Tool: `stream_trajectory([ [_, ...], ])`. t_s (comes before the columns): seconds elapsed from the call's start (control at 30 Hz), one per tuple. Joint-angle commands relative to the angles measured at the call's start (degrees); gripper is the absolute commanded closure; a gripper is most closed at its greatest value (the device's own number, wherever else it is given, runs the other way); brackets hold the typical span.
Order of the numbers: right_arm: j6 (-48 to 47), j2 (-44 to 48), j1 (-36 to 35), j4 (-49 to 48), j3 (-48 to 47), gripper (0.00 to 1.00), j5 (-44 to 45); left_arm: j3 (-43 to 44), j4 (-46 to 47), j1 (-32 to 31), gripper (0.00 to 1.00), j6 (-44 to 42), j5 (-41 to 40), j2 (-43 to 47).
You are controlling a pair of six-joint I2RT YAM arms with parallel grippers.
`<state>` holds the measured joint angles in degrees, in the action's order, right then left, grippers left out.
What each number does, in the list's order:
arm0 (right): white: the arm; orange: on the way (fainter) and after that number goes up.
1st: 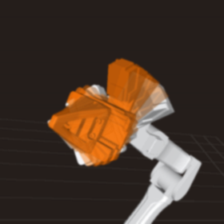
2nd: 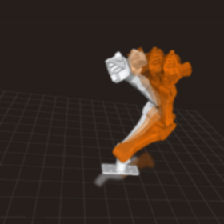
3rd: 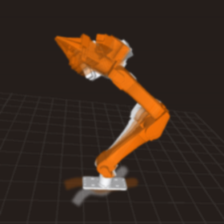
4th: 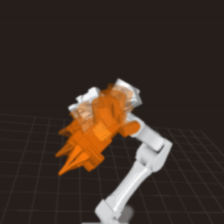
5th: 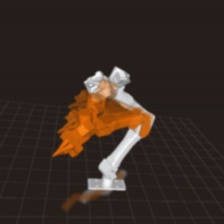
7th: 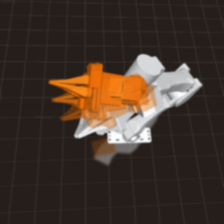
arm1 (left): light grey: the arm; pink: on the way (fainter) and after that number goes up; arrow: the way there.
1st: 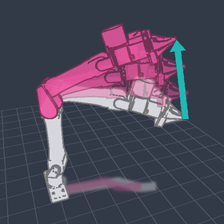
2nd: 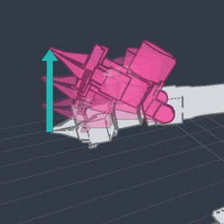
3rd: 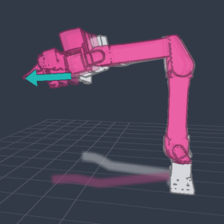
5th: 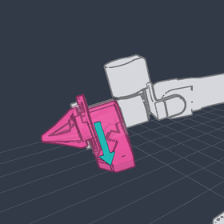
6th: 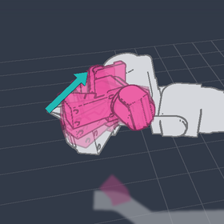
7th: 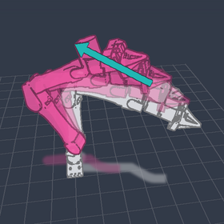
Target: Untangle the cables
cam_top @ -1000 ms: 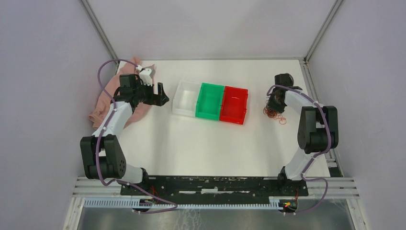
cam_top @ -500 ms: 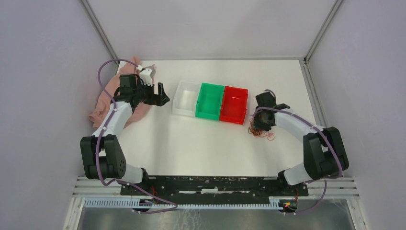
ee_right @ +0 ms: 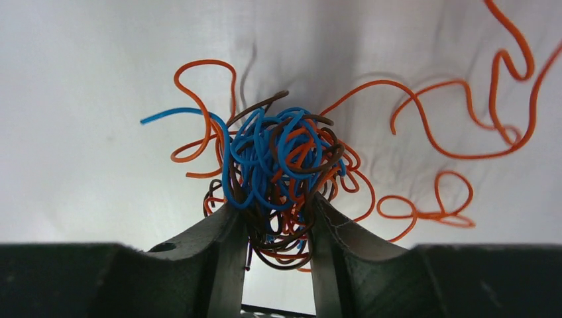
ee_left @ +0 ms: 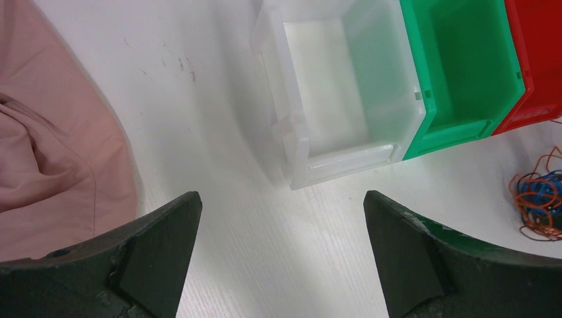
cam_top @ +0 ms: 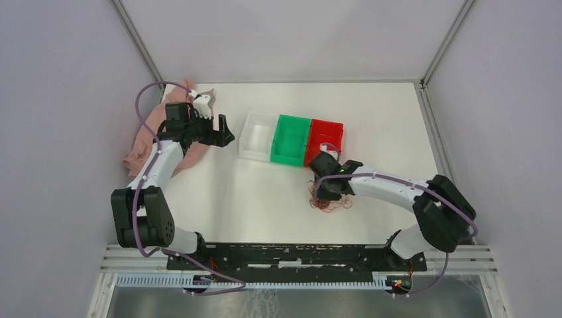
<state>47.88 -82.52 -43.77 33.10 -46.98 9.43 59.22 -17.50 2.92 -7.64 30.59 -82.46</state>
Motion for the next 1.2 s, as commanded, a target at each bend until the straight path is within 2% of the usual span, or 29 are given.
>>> stream_trajectory([
  [0.0,3.6,-8.1,-8.5,-2.9,-11.9,0.53,4.3,0.9,0.8,0.1,0.01,-2.2,1.4,1.5],
  [0.07,3.3,-12.7,-11.0,-2.1,-17.6,0.41,5.1,1.0,0.6,0.1,0.01,-2.4,1.4,1.6],
  [0.27,1.1,-19.6,-13.4,-3.1,-28.5,0.26,2.2,1.3,-0.9,0.1,0.01,-3.9,1.6,2.0],
  [0.37,-0.3,-19.1,-13.9,-1.2,-31.5,0.19,0.8,1.9,-2.0,0.0,0.01,-4.9,1.4,2.1],
  [0.5,-0.9,-13.8,-13.6,0.7,-29.2,0.15,2.3,2.5,-2.5,0.0,0.01,-5.2,1.8,2.1],
  [0.6,-2.4,-8.4,-12.0,2.1,-26.3,0.19,4.4,2.9,-2.8,0.1,0.01,-5.0,2.2,2.0],
  [0.77,-6.3,-4.3,-3.8,-0.8,-17.6,0.29,0.8,4.1,-4.7,0.0,0.01,-5.0,3.6,1.8],
  [1.0,-14.7,-10.3,3.0,-3.2,-14.9,0.37,-7.4,2.4,-2.2,-0.5,0.01,-3.4,4.0,0.6],
  [1.17,-17.1,-14.6,5.0,-4.6,-15.7,0.44,-8.3,1.4,1.9,-2.8,0.01,-0.2,2.3,-2.1],
])
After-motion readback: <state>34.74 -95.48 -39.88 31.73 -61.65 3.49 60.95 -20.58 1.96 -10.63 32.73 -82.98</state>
